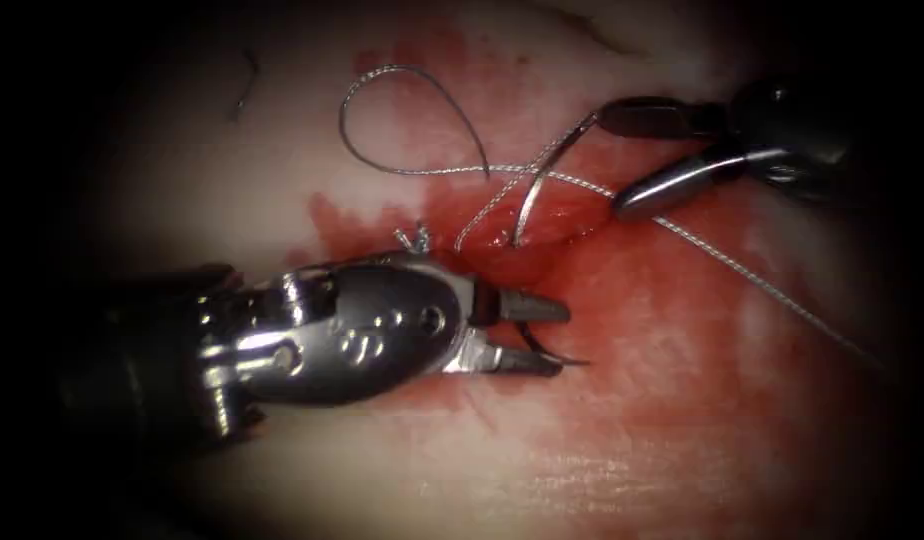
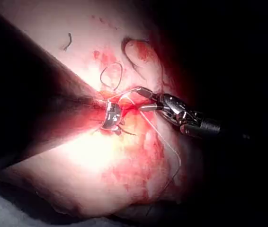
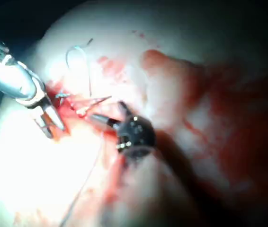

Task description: Wound Closure

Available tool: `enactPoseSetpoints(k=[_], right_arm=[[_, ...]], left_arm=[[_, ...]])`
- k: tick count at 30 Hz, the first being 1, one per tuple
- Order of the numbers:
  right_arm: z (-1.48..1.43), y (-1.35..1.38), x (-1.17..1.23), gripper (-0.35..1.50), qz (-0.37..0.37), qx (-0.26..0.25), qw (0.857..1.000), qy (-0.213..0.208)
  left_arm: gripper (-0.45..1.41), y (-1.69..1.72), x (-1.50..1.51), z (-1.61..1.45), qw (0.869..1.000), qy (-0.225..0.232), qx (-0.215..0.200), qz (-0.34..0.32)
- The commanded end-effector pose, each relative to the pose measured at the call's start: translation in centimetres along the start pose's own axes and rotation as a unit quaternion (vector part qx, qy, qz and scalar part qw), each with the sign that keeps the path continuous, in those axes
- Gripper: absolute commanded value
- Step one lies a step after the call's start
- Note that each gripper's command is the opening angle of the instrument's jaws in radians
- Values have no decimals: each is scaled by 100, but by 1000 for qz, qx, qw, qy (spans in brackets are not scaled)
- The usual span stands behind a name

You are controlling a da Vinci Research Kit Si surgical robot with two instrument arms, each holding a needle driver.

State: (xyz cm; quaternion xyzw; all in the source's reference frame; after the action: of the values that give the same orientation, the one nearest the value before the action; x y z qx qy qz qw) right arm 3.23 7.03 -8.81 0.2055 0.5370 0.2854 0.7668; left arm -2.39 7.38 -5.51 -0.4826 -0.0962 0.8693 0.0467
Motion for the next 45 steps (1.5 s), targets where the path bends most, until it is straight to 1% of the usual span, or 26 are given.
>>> enactPoseSetpoints(k=[1, 4, 7, 8, 10, 11, 12, 13, 15, 16, 18, 19, 20, 23, 25, 30, 34, 35, 37, 39, 42, 45], right_arm=[[9, 0, 0, 125, -1, 1, 1000, 2], [9, -3, -1, 123, -1, 3, 1000, 2], [7, -14, -3, 109, -2, 28, 1000, 1], [5, -23, -1, 106, -1, 33, 999, -1], [2, -31, 1, 98, 0, 38, 999, -1], [-1, -36, 5, 91, 2, 41, 999, -1], [-2, -39, 7, 84, 6, 43, 999, -1], [-4, -43, 9, 66, -2, 46, 999, -1], [-4, -46, 8, 54, -12, 48, 999, -1], [-4, -46, 8, 54, -15, 48, 999, -1], [-1, -49, 2, 39, -25, 55, 998, -1], [0, -51, -1, -6, -38, 61, 997, 0], [1, -55, -7, -35, -50, 69, 996, -2], [7, -65, -12, -35, -75, 88, 993, -8], [13, -66, -15, -35, -93, 99, 991, -17], [31, -56, -22, -35, -100, 94, 990, -26], [45, -53, -19, -35, -102, 86, 991, -27], [53, -55, -20, -35, -108, 85, 990, -33], [62, -58, -27, -35, -112, 84, 989, -43], [70, -59, -40, -35, -118, 83, 988, -58], [72, -55, -52, -35, -125, 78, 987, -63], [69, -51, -54, -35, -126, 73, 987, -64]], left_arm=[[39, -9, -1, 6, 1000, 2, -2, 2], [36, -16, -12, 5, 1000, -6, 8, 0], [26, -20, -22, 8, 1000, -10, 15, -14], [13, -21, -24, 9, 1000, -10, 15, -19], [-6, -21, -25, 9, 1000, -10, 15, -19], [-16, -20, -25, 8, 1000, -10, 15, -19], [-22, -20, -25, 8, 1000, -10, 15, -19], [-25, -21, -24, 8, 1000, -10, 15, -19], [-31, -23, -23, 6, 1000, -4, 20, -20], [-34, -23, -23, 5, 1000, -3, 20, -20], [-35, -25, -22, 1, 1000, 3, 22, -21], [-35, -26, -21, -1, 999, 7, 24, -21], [-35, -29, -19, -4, 999, 14, 27, -22], [-35, -29, -17, -9, 999, 20, 31, -23], [-35, -26, -16, -10, 999, 20, 30, -17], [-35, -25, -16, -10, 999, 18, 30, 16], [-35, -23, -15, -8, 999, 18, 30, 24], [-35, -22, -13, -8, 999, 19, 28, 27], [-35, -22, -12, -10, 999, 19, 28, 29], [-35, -20, -11, -13, 999, 20, 26, 29], [-35, -18, -12, -17, 999, 20, 24, 30], [-35, -15, -11, -18, 999, 21, 24, 30]])
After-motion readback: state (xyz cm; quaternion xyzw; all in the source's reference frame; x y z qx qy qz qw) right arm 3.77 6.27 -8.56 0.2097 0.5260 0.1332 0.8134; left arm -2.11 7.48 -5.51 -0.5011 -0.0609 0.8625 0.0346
